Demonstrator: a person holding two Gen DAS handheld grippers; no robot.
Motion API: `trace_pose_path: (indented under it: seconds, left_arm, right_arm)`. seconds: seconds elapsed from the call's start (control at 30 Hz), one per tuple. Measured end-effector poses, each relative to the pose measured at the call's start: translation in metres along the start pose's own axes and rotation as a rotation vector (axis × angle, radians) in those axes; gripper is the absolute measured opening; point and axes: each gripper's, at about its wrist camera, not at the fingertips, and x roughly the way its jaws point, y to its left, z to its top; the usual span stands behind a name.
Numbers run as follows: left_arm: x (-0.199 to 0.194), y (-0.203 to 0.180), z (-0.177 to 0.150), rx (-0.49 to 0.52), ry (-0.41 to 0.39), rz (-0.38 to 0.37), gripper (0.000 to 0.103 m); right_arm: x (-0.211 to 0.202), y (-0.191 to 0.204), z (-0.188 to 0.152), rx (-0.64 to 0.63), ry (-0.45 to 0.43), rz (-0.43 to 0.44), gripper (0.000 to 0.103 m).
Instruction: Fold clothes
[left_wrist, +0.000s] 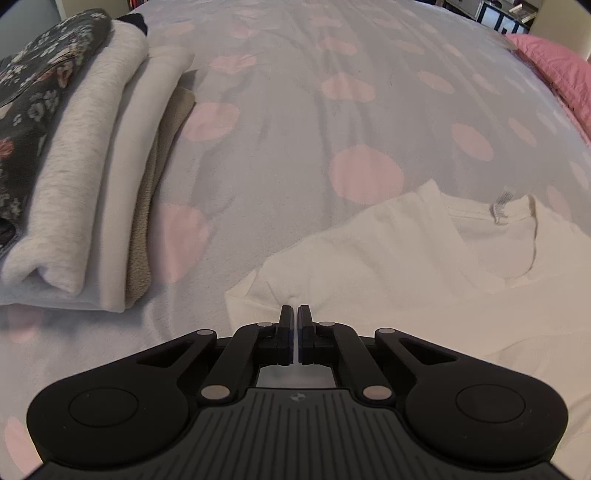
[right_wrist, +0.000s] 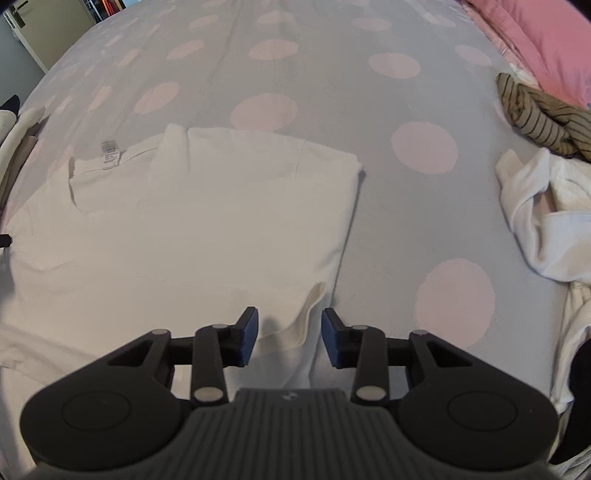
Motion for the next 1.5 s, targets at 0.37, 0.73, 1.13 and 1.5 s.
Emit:
trace_pose_path:
  seconds: [0.37, 0.73, 1.13, 1.5]
  left_arm:
    - [-0.028, 0.047, 0.011, -0.098, -0.053, 0.014, 0.000]
    - [-0.013, 0.053, 0.004, -0.075, -0.076, 0.033, 0.000]
    - [-0.018, 0.044, 0.007, -0.044, -0.087, 0.031, 0.010]
    - [-0.043, 0.058, -0.006, 0.003, -0.074, 0.058, 0.012]
  right_arm:
    - [-0.037, 0.028, 0.013, -0.077, -0.175, 0.042, 0.004]
    - [-0.017, 0.022, 0.009, -0.036, -0.193, -0.054, 0.016]
    - [0.008, 0.123, -0.017, -0.294, -0.160, -0.021, 0.071]
    - [0.016, 0.069, -0.032, -0.231, -0.036, -0.173, 0.063]
